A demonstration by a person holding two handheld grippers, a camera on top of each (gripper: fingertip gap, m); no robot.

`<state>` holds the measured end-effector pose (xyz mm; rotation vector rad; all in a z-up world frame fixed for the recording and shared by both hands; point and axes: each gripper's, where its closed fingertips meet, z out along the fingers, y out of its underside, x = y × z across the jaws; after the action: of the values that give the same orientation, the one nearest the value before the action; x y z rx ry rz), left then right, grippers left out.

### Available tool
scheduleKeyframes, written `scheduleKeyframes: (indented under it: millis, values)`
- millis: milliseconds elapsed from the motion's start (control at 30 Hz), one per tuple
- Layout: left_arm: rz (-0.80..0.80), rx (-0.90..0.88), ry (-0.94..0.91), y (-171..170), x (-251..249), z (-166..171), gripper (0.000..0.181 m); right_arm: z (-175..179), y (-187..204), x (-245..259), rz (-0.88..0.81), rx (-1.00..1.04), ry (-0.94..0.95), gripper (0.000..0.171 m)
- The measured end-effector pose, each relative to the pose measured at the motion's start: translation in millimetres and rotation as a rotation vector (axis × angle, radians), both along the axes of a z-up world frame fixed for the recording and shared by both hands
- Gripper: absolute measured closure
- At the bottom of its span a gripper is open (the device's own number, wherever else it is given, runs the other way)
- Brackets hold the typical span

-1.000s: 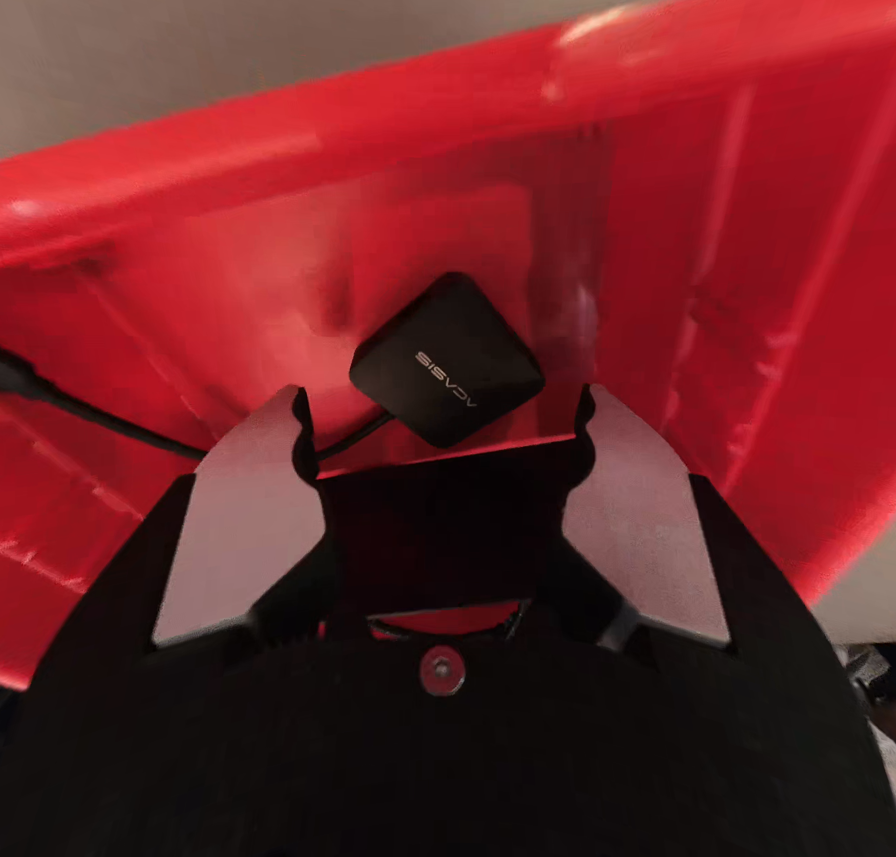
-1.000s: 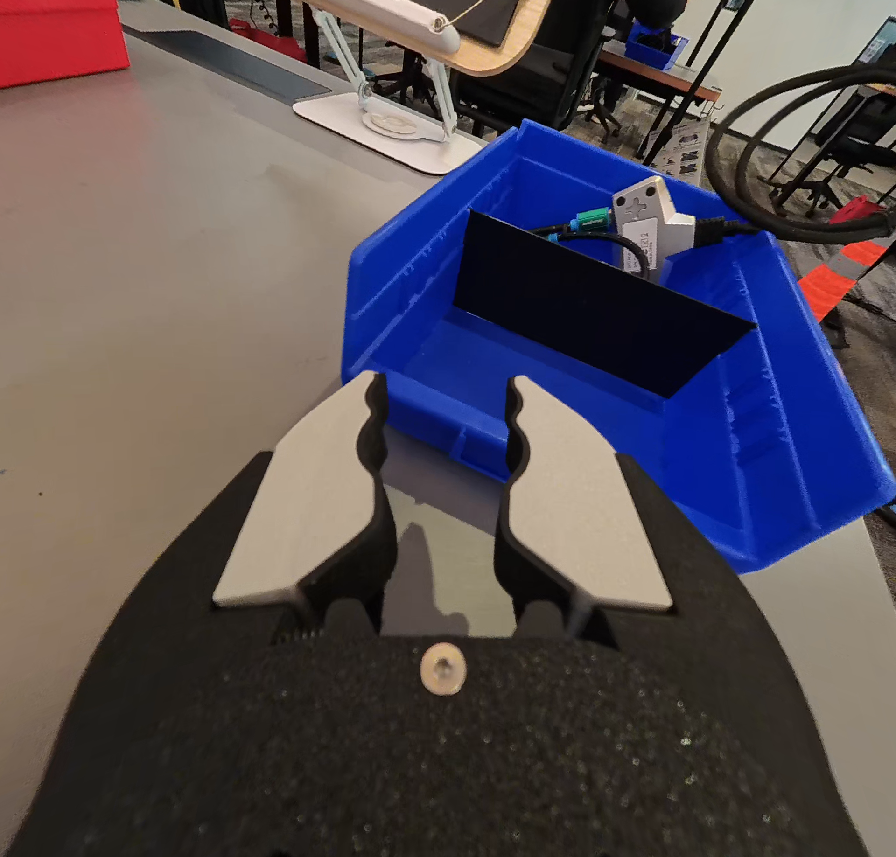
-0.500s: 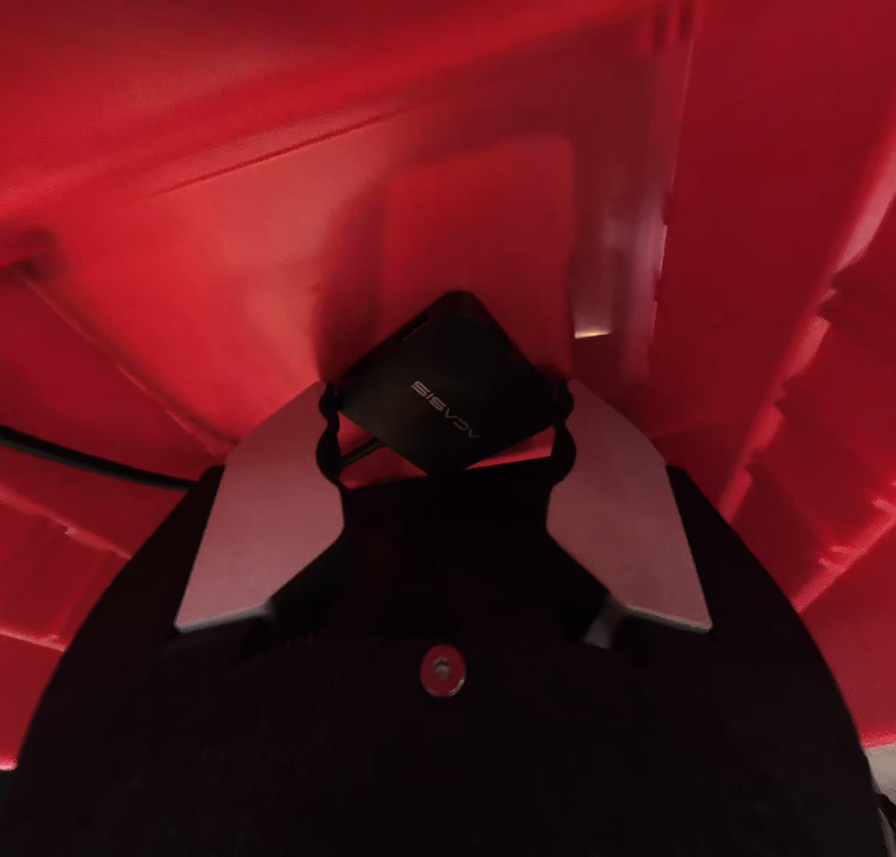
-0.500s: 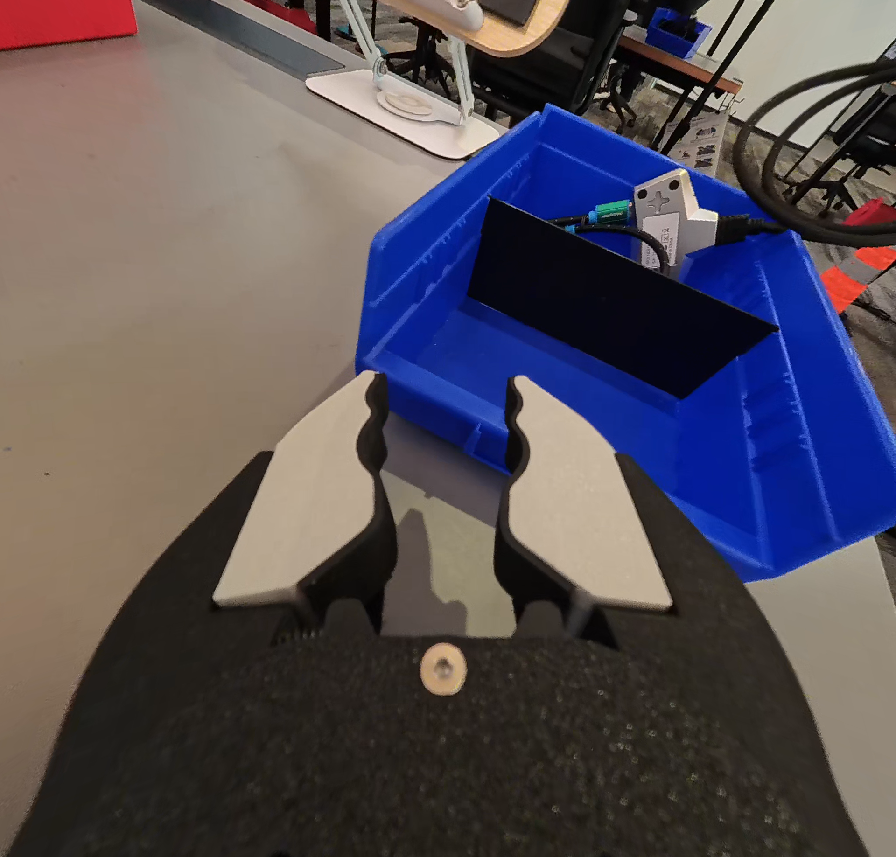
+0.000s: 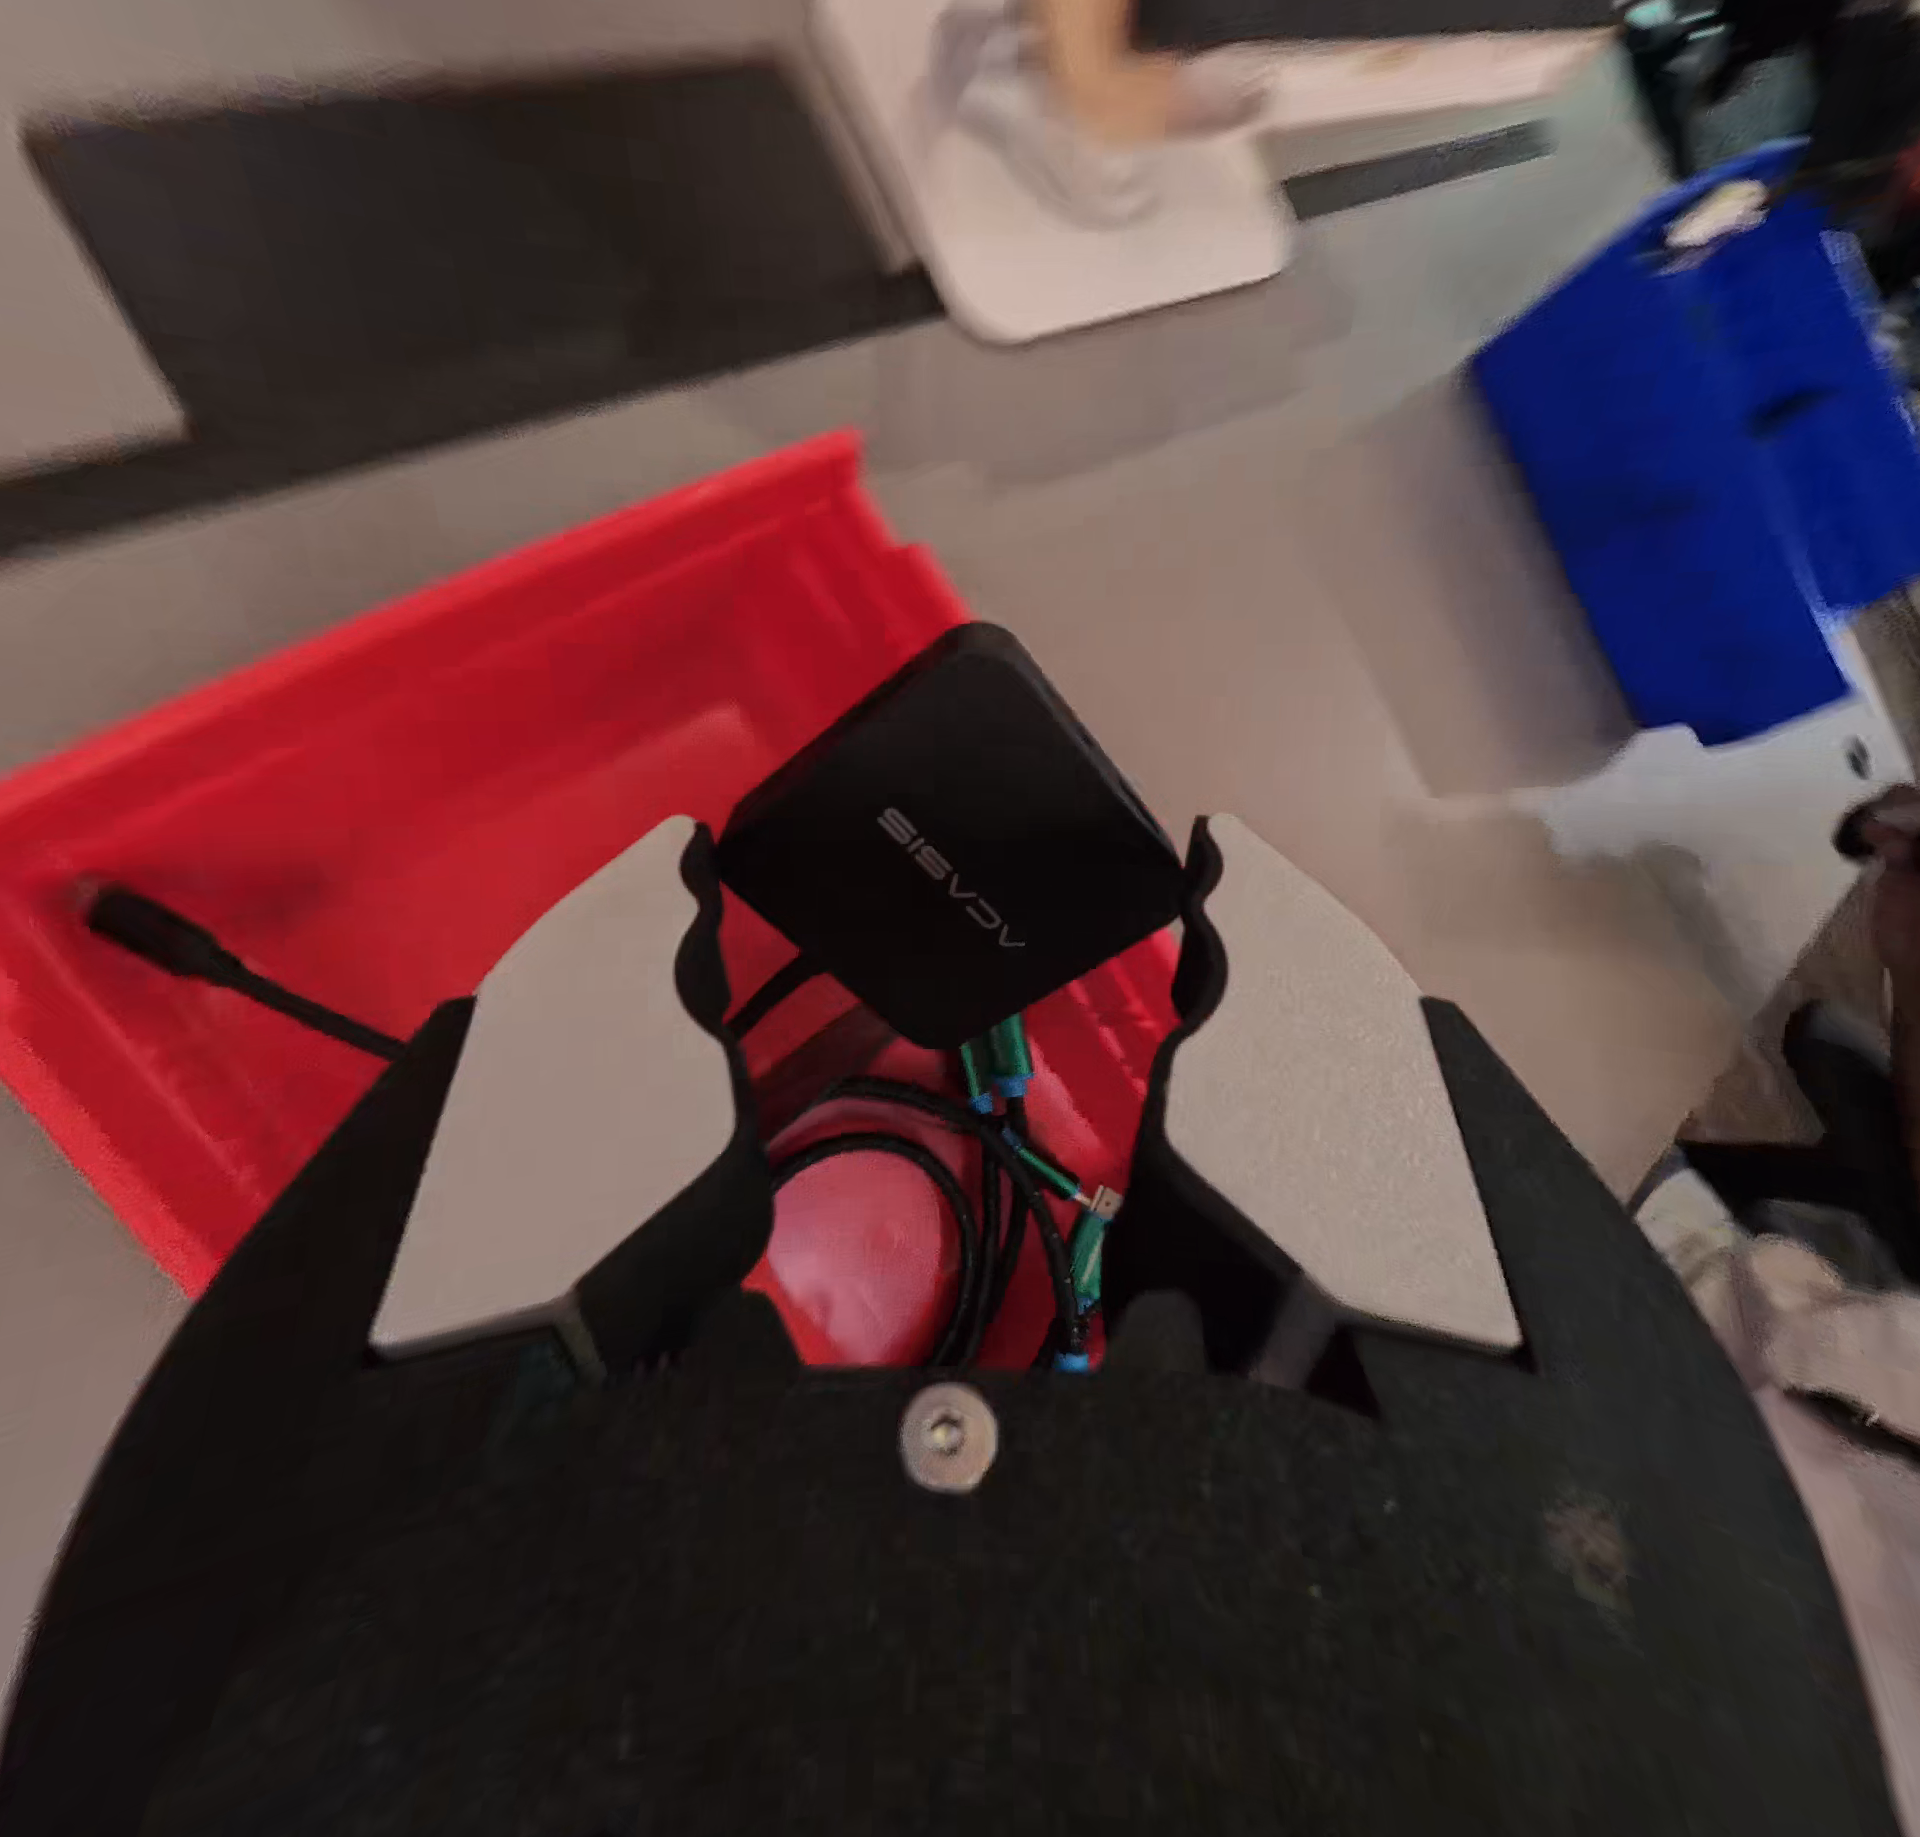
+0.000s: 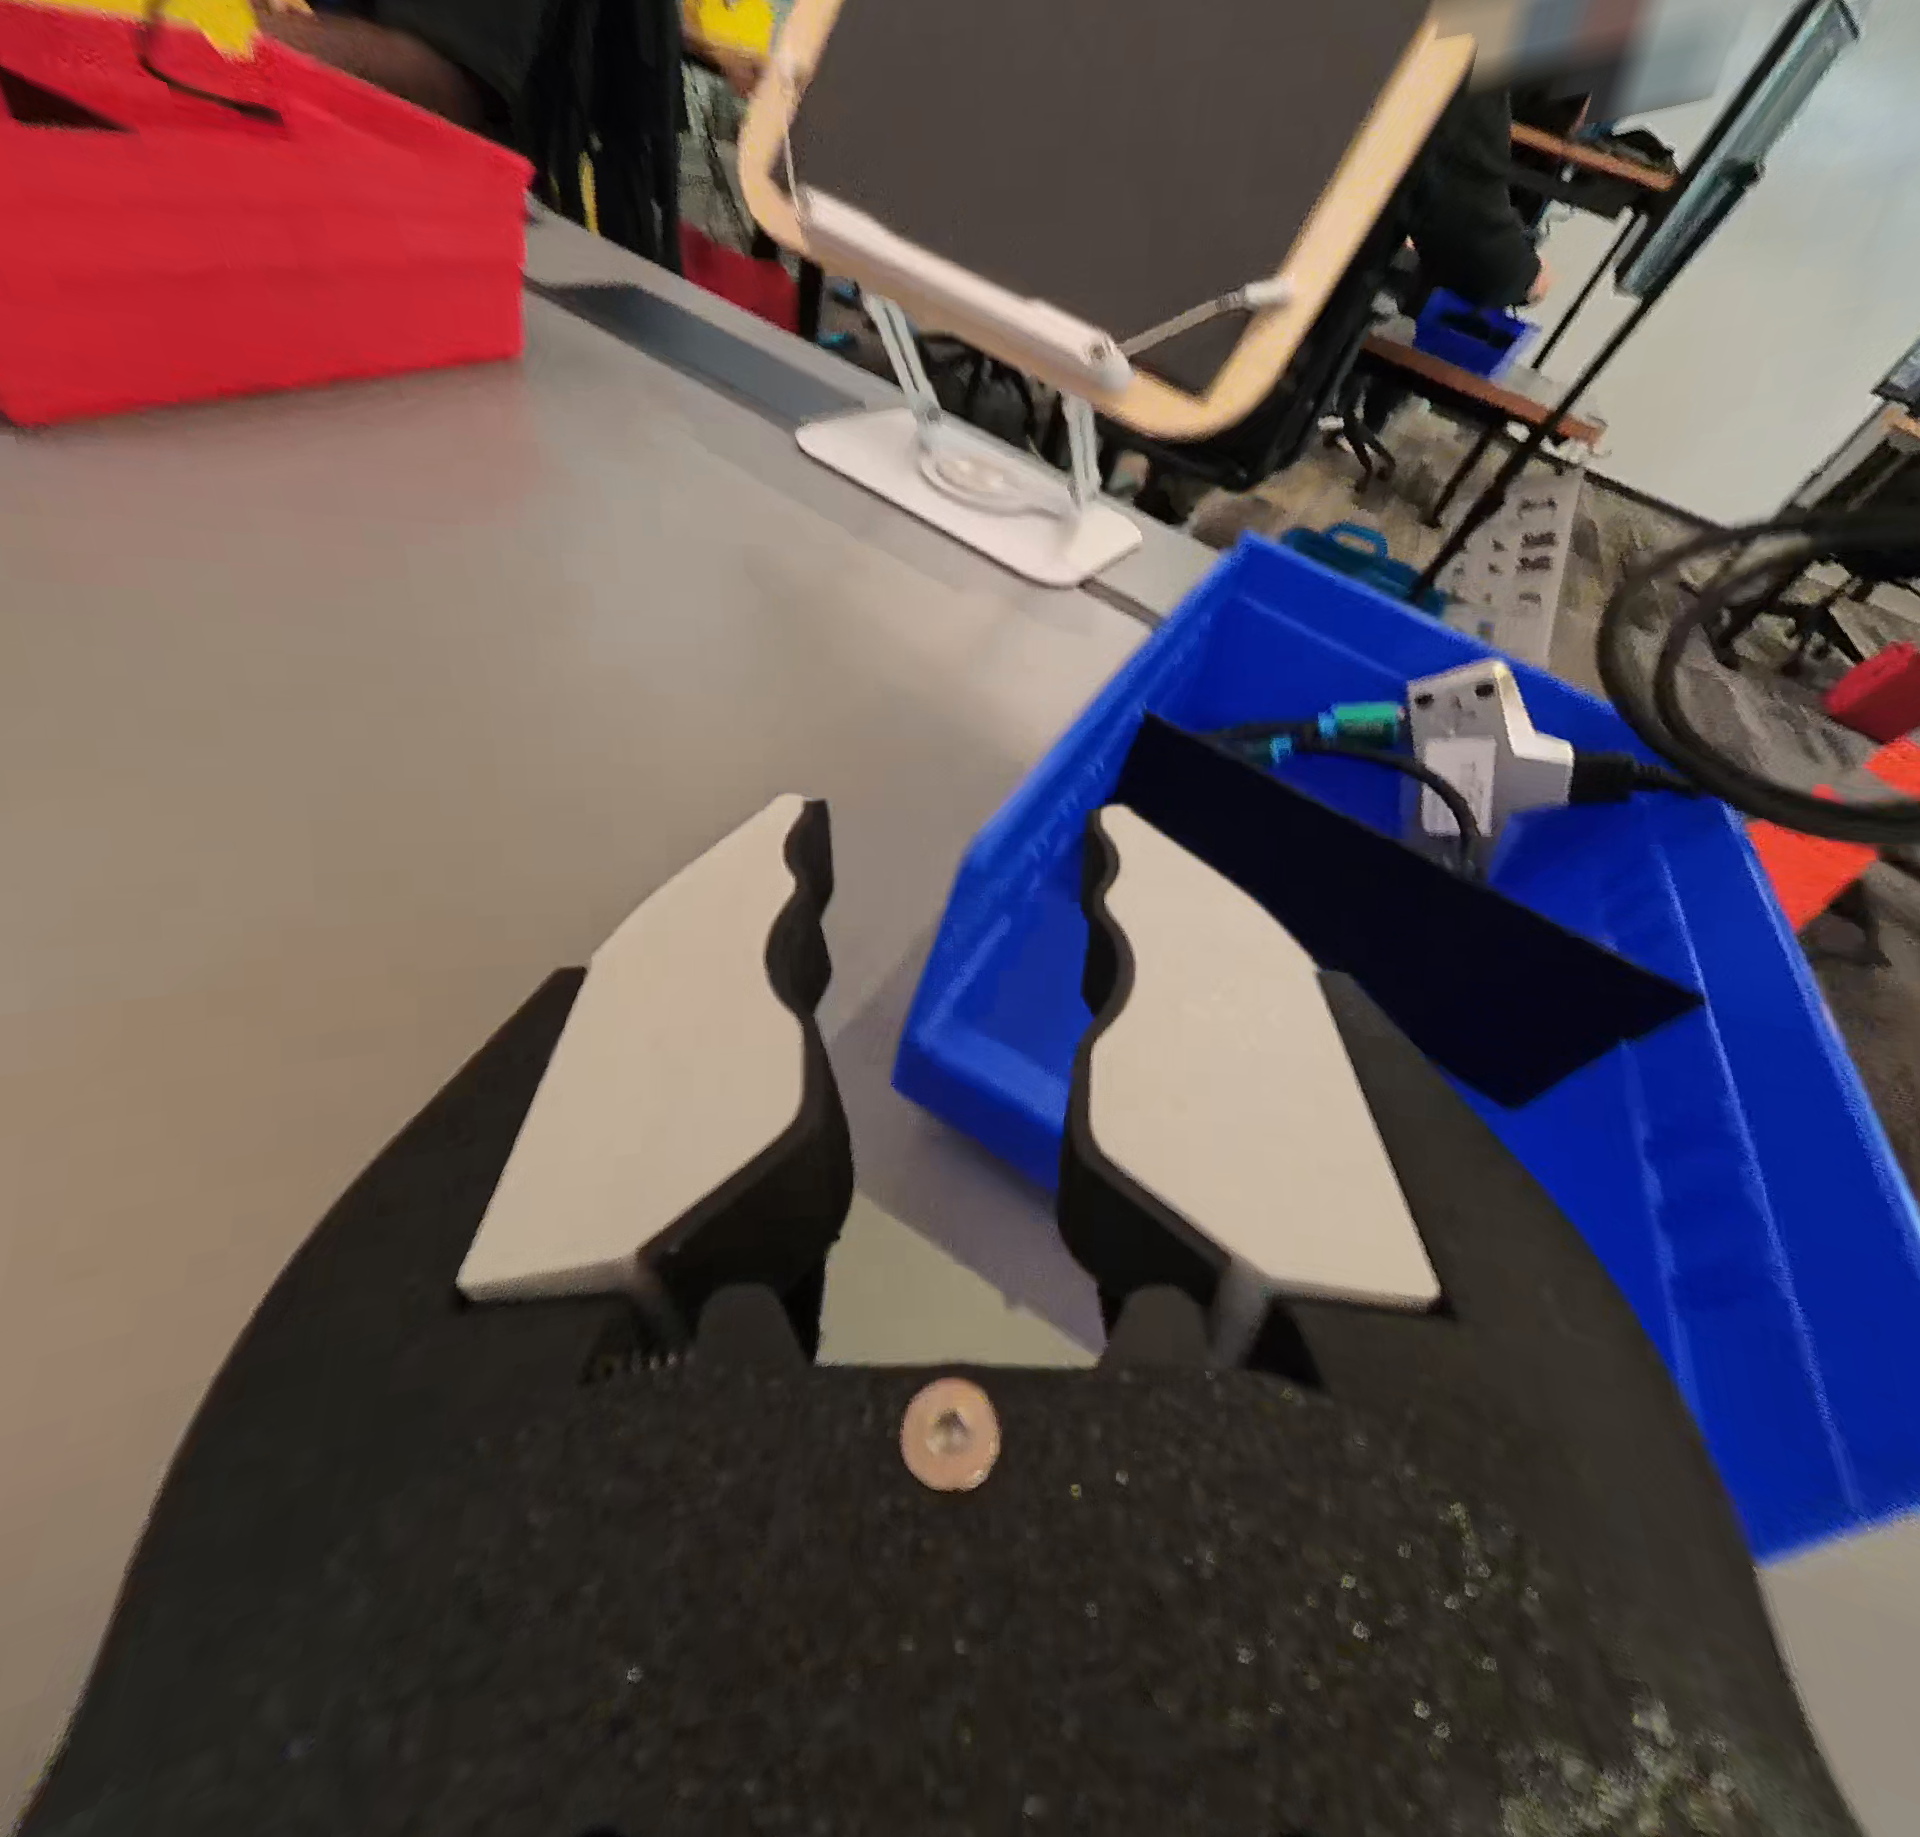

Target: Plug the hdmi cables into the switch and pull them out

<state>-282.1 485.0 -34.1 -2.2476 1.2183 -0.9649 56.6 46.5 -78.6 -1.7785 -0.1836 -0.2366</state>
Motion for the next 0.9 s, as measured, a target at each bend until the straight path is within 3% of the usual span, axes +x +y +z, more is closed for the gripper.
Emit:
scheduleKeyframes:
  millis: [167, 233, 367, 500, 600, 767, 900]
  values:
    - [-0.311, 0.155, -0.239, -74.2, 8.8, 67.4, 0.097, 31.5, 40.5, -46.5, 0.239, 0.015, -0.007, 0.131]
    - [-0.411, 0.126, -0.284, -103.1, 16.1, 79.6, 0.097, 39.4, 64.3, -78.7, 0.392, -0.015, -0.005, 0.130]
    - [-0.643, 0.028, -0.335, -169.0, 39.3, 88.5, 0.097, 50.4, 108.7, -148.4, 0.645, -0.041, -0.093, 0.113]
    - [-0.872, -0.086, -0.325, -236.0, 70.1, 80.3, 0.097, 60.6, 131.8, -199.3, 0.811, -0.028, -0.185, 0.115]
    - [-0.994, -0.183, -0.304, -275.4, 96.6, 66.3, 0.097, 73.1, 143.9, -208.1, 0.827, 0.014, -0.123, 0.112]
    - [-1.119, -0.321, -0.264, -318.6, 135.9, 39.2, 0.097, 79.8, 138.4, -200.0, 0.855, 0.054, -0.027, 0.111]
    - [-1.194, -0.431, -0.234, -342.2, 158.8, 20.8, 0.097, 71.9, 126.4, -187.7, 0.891, 0.055, -0.037, 0.124]
